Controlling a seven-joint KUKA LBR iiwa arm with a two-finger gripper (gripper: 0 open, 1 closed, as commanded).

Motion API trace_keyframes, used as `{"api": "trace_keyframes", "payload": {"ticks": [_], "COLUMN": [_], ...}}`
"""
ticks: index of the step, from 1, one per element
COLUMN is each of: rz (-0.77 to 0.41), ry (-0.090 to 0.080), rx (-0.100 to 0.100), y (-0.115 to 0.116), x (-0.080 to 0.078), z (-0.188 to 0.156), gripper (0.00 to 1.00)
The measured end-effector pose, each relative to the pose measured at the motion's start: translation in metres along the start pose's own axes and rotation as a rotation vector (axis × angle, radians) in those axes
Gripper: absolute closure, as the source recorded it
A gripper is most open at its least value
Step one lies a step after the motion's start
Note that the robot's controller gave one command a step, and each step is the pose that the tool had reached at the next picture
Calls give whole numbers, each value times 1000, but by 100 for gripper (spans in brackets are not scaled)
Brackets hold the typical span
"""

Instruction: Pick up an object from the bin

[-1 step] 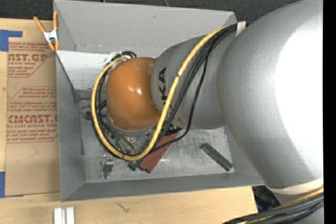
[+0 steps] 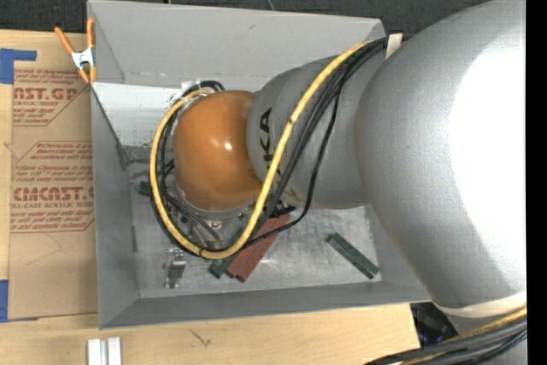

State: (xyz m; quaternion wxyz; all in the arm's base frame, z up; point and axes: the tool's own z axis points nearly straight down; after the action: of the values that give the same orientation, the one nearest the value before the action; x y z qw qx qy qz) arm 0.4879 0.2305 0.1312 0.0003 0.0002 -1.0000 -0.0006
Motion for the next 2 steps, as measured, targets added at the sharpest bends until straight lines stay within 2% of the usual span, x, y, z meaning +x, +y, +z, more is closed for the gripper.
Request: {"api": "trace_keyframes", "payload": {"ticks": [1, 2], "rz": [-97, -62], "ry": [-1, -10], "rx": [1, 0], "y": [-90, -112], "x": [-29, -98], "z": [43, 15], "gripper": [0, 0]}}
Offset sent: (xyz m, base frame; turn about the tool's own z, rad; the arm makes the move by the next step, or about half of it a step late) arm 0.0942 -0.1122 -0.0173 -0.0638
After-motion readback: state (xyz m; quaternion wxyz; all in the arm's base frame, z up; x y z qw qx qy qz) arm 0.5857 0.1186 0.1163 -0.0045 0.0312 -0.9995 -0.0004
